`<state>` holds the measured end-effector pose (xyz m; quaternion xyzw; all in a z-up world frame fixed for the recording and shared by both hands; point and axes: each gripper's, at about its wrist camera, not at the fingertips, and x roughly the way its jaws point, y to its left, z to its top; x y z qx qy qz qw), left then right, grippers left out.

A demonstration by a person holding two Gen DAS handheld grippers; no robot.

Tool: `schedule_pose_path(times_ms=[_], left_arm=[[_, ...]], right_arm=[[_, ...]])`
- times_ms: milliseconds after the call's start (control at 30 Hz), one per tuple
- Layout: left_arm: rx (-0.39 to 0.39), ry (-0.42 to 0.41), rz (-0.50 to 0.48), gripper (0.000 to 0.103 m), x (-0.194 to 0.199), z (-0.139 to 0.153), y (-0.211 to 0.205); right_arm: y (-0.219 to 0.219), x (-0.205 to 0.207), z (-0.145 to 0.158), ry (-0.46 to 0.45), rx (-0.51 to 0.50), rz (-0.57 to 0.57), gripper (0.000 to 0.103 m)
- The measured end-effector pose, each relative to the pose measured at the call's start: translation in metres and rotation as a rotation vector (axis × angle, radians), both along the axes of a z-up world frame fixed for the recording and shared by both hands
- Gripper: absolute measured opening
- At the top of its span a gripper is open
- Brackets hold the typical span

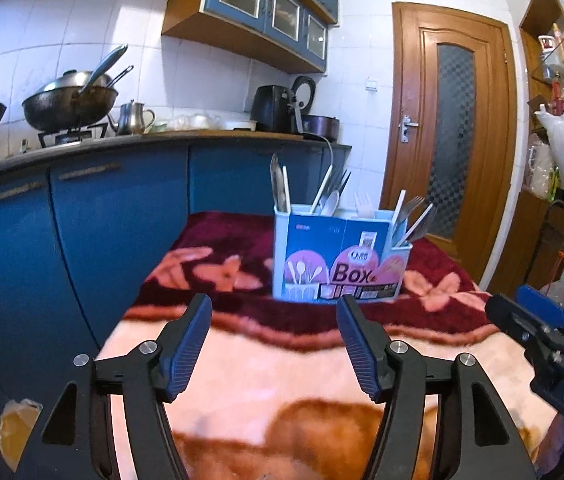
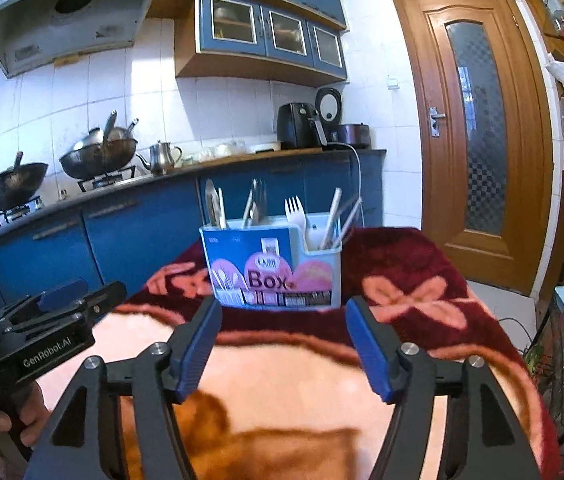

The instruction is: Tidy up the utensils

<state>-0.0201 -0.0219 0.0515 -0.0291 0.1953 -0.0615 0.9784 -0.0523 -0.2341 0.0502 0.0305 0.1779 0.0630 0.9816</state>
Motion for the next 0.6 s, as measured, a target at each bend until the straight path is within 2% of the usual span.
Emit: schedule_pose_path(times_ms=[233,600], left_arm=[[0.024,0.011,0.017,0.067,0.006,-0.023,-0.005],[0.056,0.007,0.036,0.068,0.009,-0.042,-0.013]], right_arm=[[-0.003,0.004,-0.027,0.014,-0.019,-0.027,0.074],[-0.005,0.007,-0.047,0.024,-0.03,-0.056,0.077]])
